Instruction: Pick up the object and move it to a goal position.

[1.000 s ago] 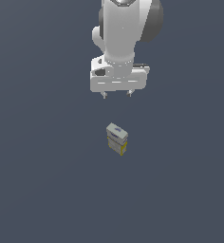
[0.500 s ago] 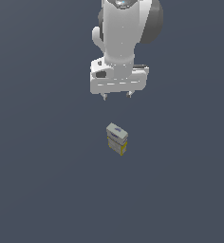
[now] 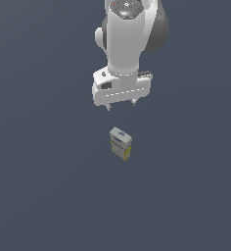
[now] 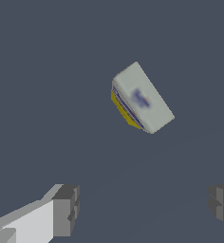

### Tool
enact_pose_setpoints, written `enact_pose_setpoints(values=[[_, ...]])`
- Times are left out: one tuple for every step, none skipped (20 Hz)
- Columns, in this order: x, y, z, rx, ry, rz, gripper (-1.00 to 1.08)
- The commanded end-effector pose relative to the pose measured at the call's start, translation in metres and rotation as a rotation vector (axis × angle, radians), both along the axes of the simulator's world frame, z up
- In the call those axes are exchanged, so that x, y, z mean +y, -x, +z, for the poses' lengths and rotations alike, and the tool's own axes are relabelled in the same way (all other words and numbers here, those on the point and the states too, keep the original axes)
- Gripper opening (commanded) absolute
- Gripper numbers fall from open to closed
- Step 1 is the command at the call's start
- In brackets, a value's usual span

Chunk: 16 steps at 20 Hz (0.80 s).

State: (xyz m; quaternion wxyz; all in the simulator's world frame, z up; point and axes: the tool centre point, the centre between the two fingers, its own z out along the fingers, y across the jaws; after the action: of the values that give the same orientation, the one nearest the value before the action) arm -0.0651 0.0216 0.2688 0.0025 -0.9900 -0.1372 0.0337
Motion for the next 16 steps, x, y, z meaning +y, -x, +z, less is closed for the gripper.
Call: enact_pose_setpoints(values=[[0.000, -0.007, -0.005, -0.006, -0.003, 0.057, 1.00], [0.000, -0.010, -0.008, -0.008, -0.004, 0.082, 1.00], [0.000, -0.013, -0.010, -0.011, -0.005, 0.108, 1.00], [0.001, -0.016, -0.013, -0.013, -0.006, 0.134, 1.00], [0.001, -0.019, -0.015, -0.016, -0.007, 0.161, 1.00], [0.001, -0.022, -0.018, -0.019, -0.009, 0.187, 1.00], [0.001, -0.025, -0.021, -0.021, -0.010, 0.213, 1.00], [0.001, -0.028, -0.023, -0.024, -0.011, 0.239, 1.00], [0.001, -0.031, -0.026, -0.026, -0.012, 0.265, 1.00], [0.001, -0.034, -0.029, -0.029, -0.013, 0.292, 1.00], [0.001, -0.037, -0.031, -0.032, -0.014, 0.318, 1.00], [0.002, -0.039, -0.034, -0.034, -0.015, 0.344, 1.00], [0.002, -0.042, -0.037, -0.037, -0.016, 0.370, 1.00], [0.002, -0.045, -0.040, -0.039, -0.017, 0.396, 1.00], [0.002, -0.048, -0.042, -0.042, -0.018, 0.421, 1.00], [0.002, -0.050, -0.045, -0.044, -0.019, 0.444, 1.00]])
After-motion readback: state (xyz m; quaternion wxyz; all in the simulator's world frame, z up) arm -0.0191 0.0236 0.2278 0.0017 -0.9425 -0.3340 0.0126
